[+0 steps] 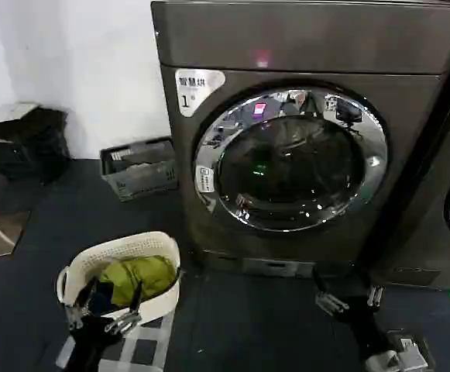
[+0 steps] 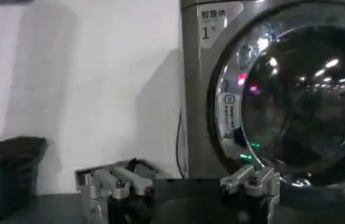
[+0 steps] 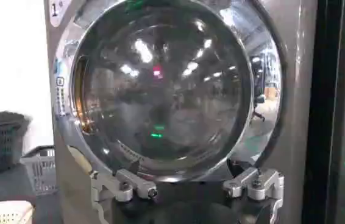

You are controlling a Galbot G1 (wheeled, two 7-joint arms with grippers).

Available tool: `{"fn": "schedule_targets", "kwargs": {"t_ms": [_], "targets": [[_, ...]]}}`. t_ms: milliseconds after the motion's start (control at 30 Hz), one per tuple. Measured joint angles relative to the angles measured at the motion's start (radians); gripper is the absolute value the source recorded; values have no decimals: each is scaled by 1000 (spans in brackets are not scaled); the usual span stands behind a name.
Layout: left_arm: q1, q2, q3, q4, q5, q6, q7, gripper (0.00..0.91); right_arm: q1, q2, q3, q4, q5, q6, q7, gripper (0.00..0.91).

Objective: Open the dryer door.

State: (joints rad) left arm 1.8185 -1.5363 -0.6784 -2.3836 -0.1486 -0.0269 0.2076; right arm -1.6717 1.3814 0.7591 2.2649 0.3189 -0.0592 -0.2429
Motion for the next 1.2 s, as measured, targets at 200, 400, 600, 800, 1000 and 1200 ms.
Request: {"fn": "schedule_targets", "kwargs": {"t_ms": [200, 400, 600, 800, 1000, 1200], "targets": [[-4, 1, 12, -13, 0, 28, 0, 907, 60, -77, -11, -32, 82, -29, -52, 907], [-6, 6, 17, -33, -11, 36, 6, 907, 153, -190, -58, -65, 126, -66, -81, 907], [-10, 7, 28, -53, -9, 82, 4, 907, 248, -277, -127, -98, 145, -100, -90, 907], [-11, 3, 29, -81, -11, 132, 33, 907, 342, -342, -216, -139, 176, -117, -115, 907], [-9, 5, 20, -104, -4, 141, 59, 907, 426, -377, -283, -178, 175, -140, -173, 907], [-2, 1, 14, -106, -3, 137, 57, 907, 498, -396, -339, -212, 182, -142, -175, 907]]}}
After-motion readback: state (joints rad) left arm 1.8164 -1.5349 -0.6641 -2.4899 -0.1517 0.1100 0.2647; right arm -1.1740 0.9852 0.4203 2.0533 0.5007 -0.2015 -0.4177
